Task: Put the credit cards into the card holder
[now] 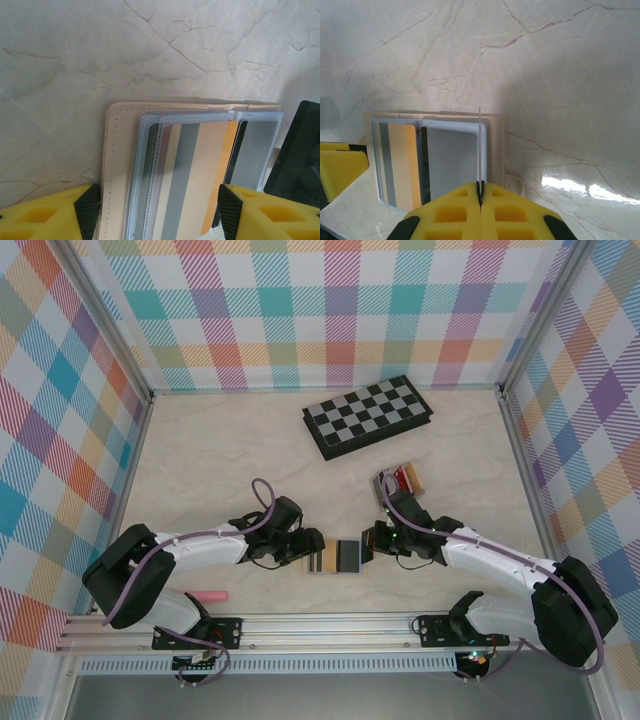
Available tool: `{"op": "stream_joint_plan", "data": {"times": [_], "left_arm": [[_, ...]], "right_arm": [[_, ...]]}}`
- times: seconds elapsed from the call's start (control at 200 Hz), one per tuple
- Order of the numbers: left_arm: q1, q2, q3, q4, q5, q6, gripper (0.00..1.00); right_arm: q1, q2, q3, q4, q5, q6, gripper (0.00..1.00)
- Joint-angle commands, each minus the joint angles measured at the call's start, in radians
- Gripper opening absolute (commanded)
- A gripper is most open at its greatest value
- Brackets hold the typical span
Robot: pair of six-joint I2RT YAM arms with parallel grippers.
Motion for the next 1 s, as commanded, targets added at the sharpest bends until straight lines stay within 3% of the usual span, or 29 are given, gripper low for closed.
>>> {"op": "stream_joint_plan", "data": {"times": [0.0,0.77,1.0], "left_arm": [[-0.024,0.019,0.0,0.038,0.008,-0.009,0.66],[-0.027,0.032,-0.005,0.065,0.018,-0.018,0.64],[-0.026,0.024,-0.01,0.062,0.016,-0.017,0.63]], "right_arm": [[0.009,0.022,-0.022,0.019,0.005,0.002,0.04],[0.011,-0.027,-0.069,0.2,-0.112,0.075,0.05],[0.011,-0.085,-0.047,0.027,0.019,0.015,0.05]]}}
